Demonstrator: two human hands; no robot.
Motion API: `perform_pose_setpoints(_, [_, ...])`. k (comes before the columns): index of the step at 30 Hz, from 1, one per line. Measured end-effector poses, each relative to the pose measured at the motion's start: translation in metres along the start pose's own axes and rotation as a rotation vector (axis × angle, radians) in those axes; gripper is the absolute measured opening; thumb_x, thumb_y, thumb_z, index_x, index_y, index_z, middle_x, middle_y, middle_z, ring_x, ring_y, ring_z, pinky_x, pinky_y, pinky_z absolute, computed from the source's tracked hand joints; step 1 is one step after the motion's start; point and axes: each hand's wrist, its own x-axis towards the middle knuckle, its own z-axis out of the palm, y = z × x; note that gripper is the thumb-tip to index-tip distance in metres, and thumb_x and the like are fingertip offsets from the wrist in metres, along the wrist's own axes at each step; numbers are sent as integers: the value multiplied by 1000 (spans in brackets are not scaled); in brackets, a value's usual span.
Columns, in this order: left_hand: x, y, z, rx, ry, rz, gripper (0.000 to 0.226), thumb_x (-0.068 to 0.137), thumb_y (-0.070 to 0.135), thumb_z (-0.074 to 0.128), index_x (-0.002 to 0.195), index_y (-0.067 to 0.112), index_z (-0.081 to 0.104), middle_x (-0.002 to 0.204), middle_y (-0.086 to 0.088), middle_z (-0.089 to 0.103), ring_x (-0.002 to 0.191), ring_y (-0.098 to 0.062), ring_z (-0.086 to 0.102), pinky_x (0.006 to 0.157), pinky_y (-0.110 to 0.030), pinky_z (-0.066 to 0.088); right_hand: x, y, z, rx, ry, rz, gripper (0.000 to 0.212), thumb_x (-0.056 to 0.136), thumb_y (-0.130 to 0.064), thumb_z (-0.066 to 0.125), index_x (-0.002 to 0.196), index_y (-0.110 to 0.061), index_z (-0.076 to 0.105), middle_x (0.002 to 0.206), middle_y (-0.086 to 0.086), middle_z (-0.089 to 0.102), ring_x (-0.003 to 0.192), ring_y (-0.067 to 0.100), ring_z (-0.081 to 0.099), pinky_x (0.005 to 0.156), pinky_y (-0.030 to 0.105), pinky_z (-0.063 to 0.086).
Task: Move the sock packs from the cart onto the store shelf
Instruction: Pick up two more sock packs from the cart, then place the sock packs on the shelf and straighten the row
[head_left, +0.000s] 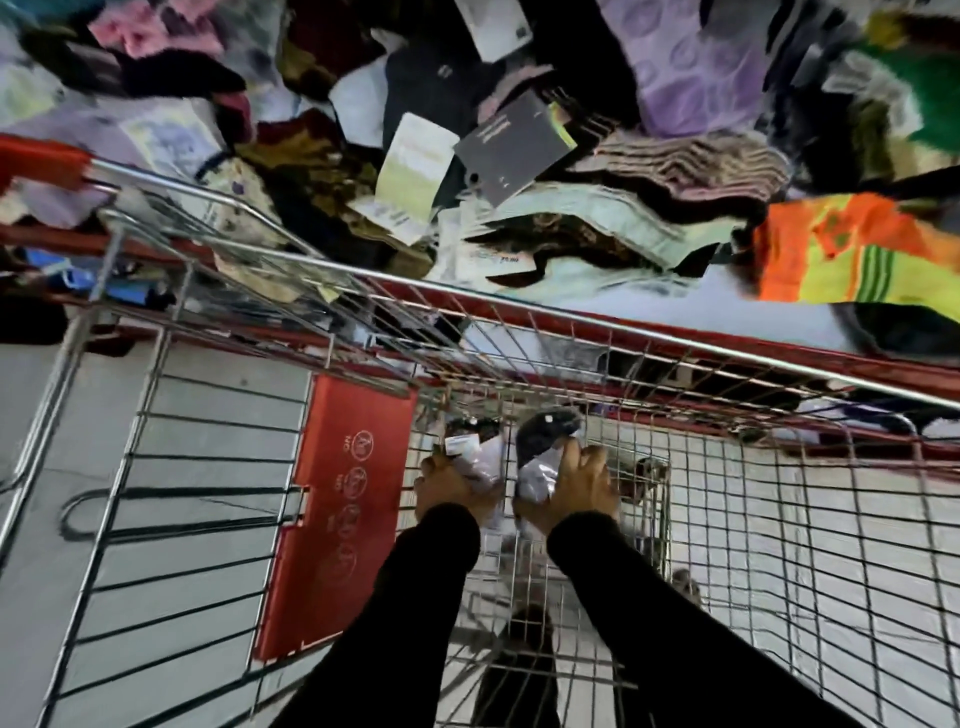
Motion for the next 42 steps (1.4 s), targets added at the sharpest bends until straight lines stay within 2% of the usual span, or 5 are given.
perform_pose_setpoints(10, [-36,14,-13,-164,105,-128,92,53,55,86,122,12,44,128,-8,55,119,-32,61,98,-36,52,-16,32,-24,56,-36,-12,125,59,-61,82,151,-10,15,138,13,34,127,32,48,100,40,53])
perform_pose_setpoints(18, [-133,35,-73,-436,240,49,52,58,45,89,80,31,44,107,-5,69,103,-29,69,91,-38,57,-92,55,-90,183,123,-97,127,57,-61,83,154,-15,16,156,9,27,139,30,41,107,43,48])
perform_pose_setpoints(23, [-195,53,-123,-466,397,167,85,56,58,89,123,23,49,104,4,67,98,-24,69,86,-38,59,-147,57,-148,236,392,-219,125,57,-69,77,155,-16,21,157,13,30,142,32,39,109,42,45])
perform_pose_setpoints(27, [-229,70,-165,-515,536,341,104,59,48,92,144,15,40,138,-5,59,120,-26,62,101,-35,53,-180,51,-198,393,642,-376,121,49,-77,64,149,-15,35,145,9,42,131,29,49,103,36,48])
perform_pose_setpoints(42, [-320,146,-351,-747,1081,870,95,69,51,82,145,26,29,148,-6,46,136,-24,47,106,-34,43,-255,-16,-392,766,1262,-867,97,61,-38,87,140,-12,37,126,-9,34,119,0,36,104,-3,21])
